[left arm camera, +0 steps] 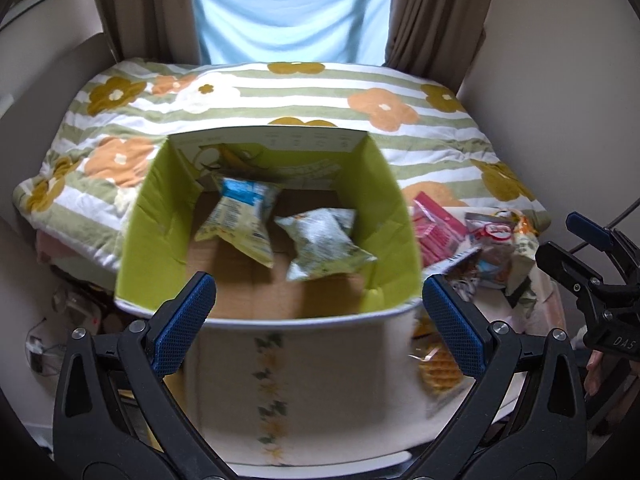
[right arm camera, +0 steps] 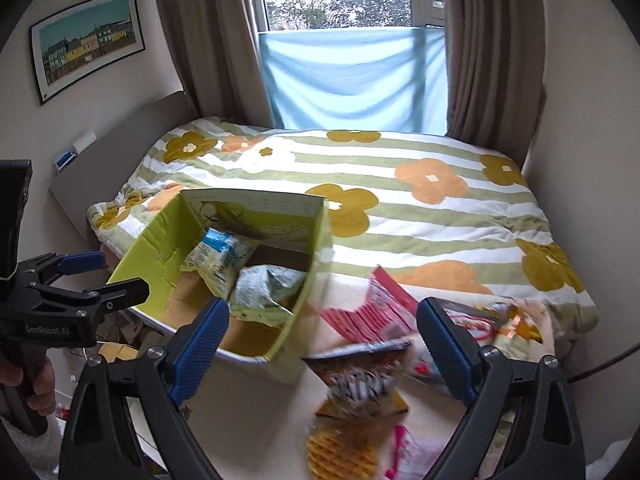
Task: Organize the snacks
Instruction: 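Withdraw both open tools from the box back toward the snack pile, then grasp the waffle pack with the left tool while the right tool grasps the pink-white bag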
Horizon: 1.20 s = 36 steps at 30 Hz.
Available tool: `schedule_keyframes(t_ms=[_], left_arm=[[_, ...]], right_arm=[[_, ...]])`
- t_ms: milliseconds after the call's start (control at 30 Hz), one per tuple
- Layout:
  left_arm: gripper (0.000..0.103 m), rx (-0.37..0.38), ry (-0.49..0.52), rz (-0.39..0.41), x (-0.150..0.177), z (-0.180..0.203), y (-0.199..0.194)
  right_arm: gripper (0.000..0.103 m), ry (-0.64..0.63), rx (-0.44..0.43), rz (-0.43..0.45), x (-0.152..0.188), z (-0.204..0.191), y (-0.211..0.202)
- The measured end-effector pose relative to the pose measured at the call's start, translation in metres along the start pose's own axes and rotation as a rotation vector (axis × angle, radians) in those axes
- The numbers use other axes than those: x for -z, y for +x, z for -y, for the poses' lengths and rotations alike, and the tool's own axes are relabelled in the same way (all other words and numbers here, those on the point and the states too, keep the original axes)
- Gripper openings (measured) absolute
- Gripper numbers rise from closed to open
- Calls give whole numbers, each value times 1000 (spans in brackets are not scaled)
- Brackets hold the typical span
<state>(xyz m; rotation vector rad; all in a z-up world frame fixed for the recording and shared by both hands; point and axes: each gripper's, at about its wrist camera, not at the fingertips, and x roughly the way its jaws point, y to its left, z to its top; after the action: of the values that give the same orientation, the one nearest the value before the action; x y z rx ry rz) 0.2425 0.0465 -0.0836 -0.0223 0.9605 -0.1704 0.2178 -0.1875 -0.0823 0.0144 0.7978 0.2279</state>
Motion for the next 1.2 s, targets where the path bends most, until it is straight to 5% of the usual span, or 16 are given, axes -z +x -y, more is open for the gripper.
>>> schedule_keyframes(t_ms=[500, 933, 1200], left_arm=[[103, 26, -16, -115, 95, 135, 17], [103, 10, -63, -299, 141, 159, 109], [103, -7, -55, -360, 145, 165, 157]], right_arm=[[93, 69, 12, -78, 103, 119, -63], [93, 73, -117, -209, 170, 136, -4], [93, -63, -135, -273, 188, 127, 34]])
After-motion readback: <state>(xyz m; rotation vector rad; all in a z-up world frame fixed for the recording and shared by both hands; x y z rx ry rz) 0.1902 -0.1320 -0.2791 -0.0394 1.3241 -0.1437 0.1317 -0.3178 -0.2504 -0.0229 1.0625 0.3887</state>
